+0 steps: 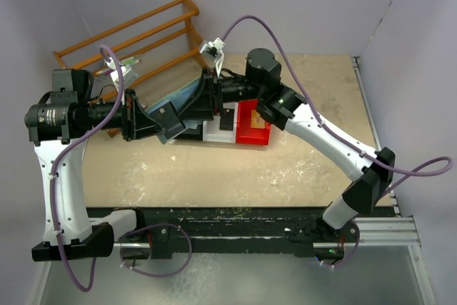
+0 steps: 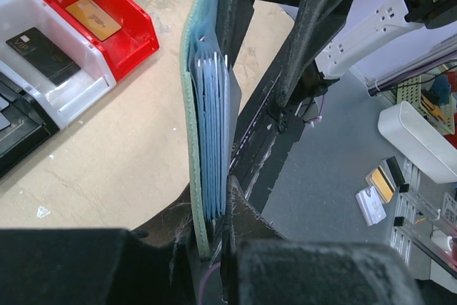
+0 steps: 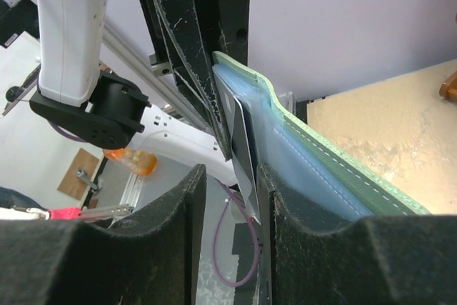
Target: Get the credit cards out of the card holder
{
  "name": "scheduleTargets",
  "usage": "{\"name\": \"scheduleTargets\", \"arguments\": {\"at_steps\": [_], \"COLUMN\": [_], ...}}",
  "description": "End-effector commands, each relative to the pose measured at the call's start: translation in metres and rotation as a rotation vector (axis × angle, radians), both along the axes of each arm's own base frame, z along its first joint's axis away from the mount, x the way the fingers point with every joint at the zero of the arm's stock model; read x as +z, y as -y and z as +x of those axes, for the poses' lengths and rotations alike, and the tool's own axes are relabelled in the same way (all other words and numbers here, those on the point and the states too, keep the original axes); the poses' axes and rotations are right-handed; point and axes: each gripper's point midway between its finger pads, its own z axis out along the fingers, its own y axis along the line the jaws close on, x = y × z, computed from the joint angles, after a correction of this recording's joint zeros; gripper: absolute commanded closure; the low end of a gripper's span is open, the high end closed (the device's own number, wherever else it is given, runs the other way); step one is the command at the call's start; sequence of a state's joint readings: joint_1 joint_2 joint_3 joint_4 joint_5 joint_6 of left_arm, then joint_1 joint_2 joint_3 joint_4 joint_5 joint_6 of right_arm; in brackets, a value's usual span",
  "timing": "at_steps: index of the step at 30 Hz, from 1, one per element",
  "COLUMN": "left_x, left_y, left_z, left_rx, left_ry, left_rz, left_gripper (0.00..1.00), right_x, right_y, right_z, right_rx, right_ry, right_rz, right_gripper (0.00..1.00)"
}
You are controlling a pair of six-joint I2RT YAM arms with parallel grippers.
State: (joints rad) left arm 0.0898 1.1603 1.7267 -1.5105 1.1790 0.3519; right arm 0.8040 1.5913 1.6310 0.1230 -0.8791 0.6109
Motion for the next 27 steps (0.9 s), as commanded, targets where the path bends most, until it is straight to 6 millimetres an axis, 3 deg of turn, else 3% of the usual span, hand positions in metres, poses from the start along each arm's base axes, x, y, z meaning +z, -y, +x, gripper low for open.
{"name": "scheduleTargets", "arguments": {"at_steps": [1,11,16,22,27], "left_x": [0.03,0.03,0.028,0.027,0.029], "left_y": [0.013,0.013,0.013,0.012,0.013], "left_z": [-0.025,-0.027,-0.024,-0.022,-0.022], "left_rx": [-0.097,-0.103,-0.101,-0.096,-0.101], "left_ry": [0.069,0.071,0.056,0.056,0.061], "left_rz": [-0.105,-0.11,-0.111,-0.103,-0.11], "left_gripper": [0.93,0.93,0.93,0.92,0.88], "right_x": [0.011,0.01,-0.001,-0.006,0.002], "right_y": [-0.008,-0.005,-0.012,-0.022,-0.019], "right_z": [0.024,0.028,0.031,0.013,-0.004], "right_rx": [-0.063,-0.099,-0.123,-0.047,0.039], "right_ry": [0.016,0.048,0.042,0.006,-0.044], "right_rz": [0.047,0.023,0.011,0.043,0.12], "right_gripper": [0.62,0.62,0.62,0.7,0.86]}}
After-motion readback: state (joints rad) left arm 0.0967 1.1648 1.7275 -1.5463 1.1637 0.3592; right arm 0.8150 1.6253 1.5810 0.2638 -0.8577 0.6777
